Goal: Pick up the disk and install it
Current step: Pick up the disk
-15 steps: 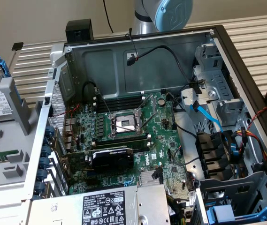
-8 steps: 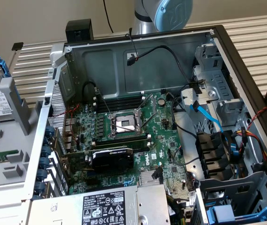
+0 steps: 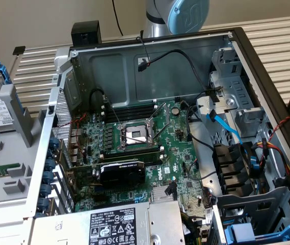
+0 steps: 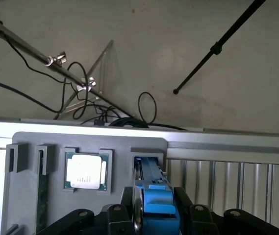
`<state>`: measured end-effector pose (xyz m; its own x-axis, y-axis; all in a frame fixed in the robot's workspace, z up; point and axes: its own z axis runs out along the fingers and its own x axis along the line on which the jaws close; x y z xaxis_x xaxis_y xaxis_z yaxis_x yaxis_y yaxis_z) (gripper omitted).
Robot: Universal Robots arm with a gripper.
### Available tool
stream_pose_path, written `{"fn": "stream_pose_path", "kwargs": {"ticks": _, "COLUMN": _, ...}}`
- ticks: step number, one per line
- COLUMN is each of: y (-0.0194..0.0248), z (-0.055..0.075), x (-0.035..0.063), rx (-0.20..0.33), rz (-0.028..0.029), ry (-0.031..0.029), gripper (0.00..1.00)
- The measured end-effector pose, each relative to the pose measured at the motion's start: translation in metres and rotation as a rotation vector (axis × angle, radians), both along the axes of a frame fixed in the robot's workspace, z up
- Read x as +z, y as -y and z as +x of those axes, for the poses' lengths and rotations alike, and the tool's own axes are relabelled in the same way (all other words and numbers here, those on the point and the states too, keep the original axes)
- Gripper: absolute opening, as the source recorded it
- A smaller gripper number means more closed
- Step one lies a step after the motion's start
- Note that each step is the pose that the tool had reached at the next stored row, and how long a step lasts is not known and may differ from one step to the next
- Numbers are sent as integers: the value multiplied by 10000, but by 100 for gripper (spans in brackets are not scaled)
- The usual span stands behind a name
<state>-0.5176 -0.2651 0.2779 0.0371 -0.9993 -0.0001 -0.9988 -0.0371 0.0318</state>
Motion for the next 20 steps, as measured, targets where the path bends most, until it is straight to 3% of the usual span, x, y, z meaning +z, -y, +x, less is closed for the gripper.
{"fn": "stream_pose_path", "kwargs": {"ticks": 6, "y": 0, "z": 0, "x": 0, "rx": -249, "rz": -43, "ry": 0, "gripper": 46}}
{"fn": "stream_pose_path", "kwargs": {"ticks": 10, "y": -1, "z": 0, "x": 0, "rx": -333, "rz": -45, "ry": 32, "gripper": 46}}
{"fn": "stream_pose_path", "kwargs": {"ticks": 17, "y": -1, "z": 0, "x": -1, "rx": -341, "rz": -59, "ry": 34, "gripper": 46}}
{"fn": "stream_pose_path", "kwargs": {"ticks": 19, "y": -8, "z": 0, "x": 0, "rx": -343, "rz": -99, "ry": 34, "gripper": 46}}
{"fn": "stream_pose_path", "kwargs": {"ticks": 20, "y": -14, "z": 0, "x": 0, "rx": -342, "rz": -145, "ry": 35, "gripper": 46}}
